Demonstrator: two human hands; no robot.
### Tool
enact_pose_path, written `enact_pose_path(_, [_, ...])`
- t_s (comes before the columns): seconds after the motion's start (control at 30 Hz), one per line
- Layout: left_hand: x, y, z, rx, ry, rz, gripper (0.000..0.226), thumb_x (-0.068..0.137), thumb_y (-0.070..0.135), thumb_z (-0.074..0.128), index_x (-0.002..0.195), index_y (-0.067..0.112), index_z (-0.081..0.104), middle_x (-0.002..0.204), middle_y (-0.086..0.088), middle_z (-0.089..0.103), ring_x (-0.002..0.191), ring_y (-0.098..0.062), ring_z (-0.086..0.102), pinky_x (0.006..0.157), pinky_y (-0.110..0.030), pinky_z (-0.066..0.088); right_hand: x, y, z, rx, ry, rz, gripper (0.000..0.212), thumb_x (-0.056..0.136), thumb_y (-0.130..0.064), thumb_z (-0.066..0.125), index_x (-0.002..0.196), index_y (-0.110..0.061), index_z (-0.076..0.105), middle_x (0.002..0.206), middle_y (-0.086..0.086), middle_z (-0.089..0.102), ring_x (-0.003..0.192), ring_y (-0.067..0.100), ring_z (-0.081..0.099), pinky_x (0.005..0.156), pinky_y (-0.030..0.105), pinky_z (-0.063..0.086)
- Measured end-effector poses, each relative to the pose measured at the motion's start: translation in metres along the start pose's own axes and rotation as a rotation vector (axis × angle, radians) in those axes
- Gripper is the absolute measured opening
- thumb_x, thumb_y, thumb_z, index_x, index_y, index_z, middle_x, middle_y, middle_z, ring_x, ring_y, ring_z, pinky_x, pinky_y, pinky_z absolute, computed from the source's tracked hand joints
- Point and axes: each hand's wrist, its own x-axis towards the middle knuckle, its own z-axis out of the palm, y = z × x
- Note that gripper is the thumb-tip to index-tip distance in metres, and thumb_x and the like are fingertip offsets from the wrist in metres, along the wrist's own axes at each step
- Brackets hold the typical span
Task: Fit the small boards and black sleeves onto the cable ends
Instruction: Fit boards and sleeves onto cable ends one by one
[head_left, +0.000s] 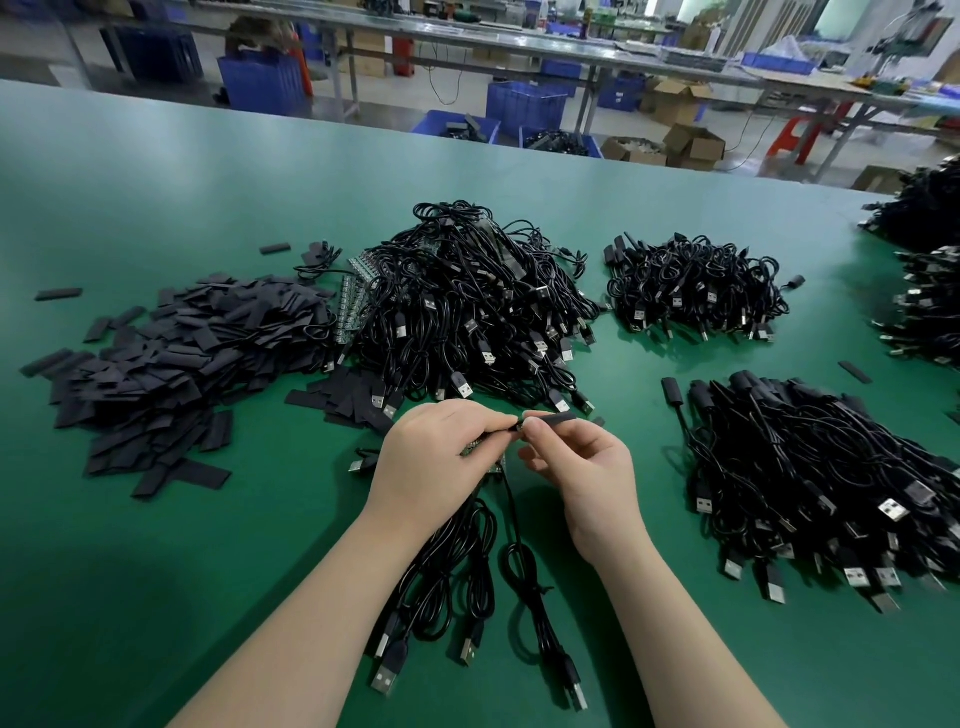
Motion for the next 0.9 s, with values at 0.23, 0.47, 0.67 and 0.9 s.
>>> enact_pose_path(0.23, [-0.0003,0.0003,-0.0001,0.012,-0.008,0.018,0.011,0.083,0.018,0.072,0.090,0.013,0.079,0.083,0.006,0.073,0.082,-0.012,0.069,0.072,-0.039,0.056,-0.0005,-0.0010,0.0039,-0.032,0.007,-0.009,0.015,0.084,-0.019,0.076,0.071,-0.025,0.079,0.076,-0.006,0.075,0.063,0.007,0.060,0.068,0.021,0.055])
enact_pose_path(0.47, [-0.0009,0.0029,-0.0010,0.005,0.003,0.024,0.011,0.084,0.014,0.072,0.092,0.013,0.079,0.086,0.006,0.074,0.085,-0.012,0.070,0.074,-0.039,0.056,-0.0022,-0.0031,0.0043,-0.021,-0.021,-0.006,0.006,0.079,-0.023,0.077,0.075,-0.026,0.080,0.082,-0.003,0.076,0.068,0.007,0.066,0.066,0.018,0.054])
enact_pose_path(0.67, [0.0011,0.0072,-0.0014,0.023,-0.072,-0.025,0.017,0.083,0.016,0.064,0.093,0.017,0.076,0.085,0.009,0.072,0.081,-0.013,0.067,0.076,-0.038,0.053,-0.0015,-0.0023,0.0011,-0.017,-0.100,0.011,0.012,0.076,-0.031,0.079,0.086,-0.024,0.081,0.076,-0.003,0.073,0.068,0.007,0.062,0.065,0.018,0.052])
enact_pose_path(0.9, [0.0023,0.0030,-0.0034,0.041,-0.088,-0.023,0.015,0.082,0.015,0.066,0.093,0.017,0.077,0.082,0.008,0.071,0.079,-0.013,0.067,0.075,-0.039,0.053,-0.0008,-0.0012,0.0016,-0.046,-0.066,-0.010,0.005,0.080,-0.028,0.080,0.085,-0.027,0.080,0.078,-0.002,0.075,0.068,0.005,0.064,0.063,0.016,0.051])
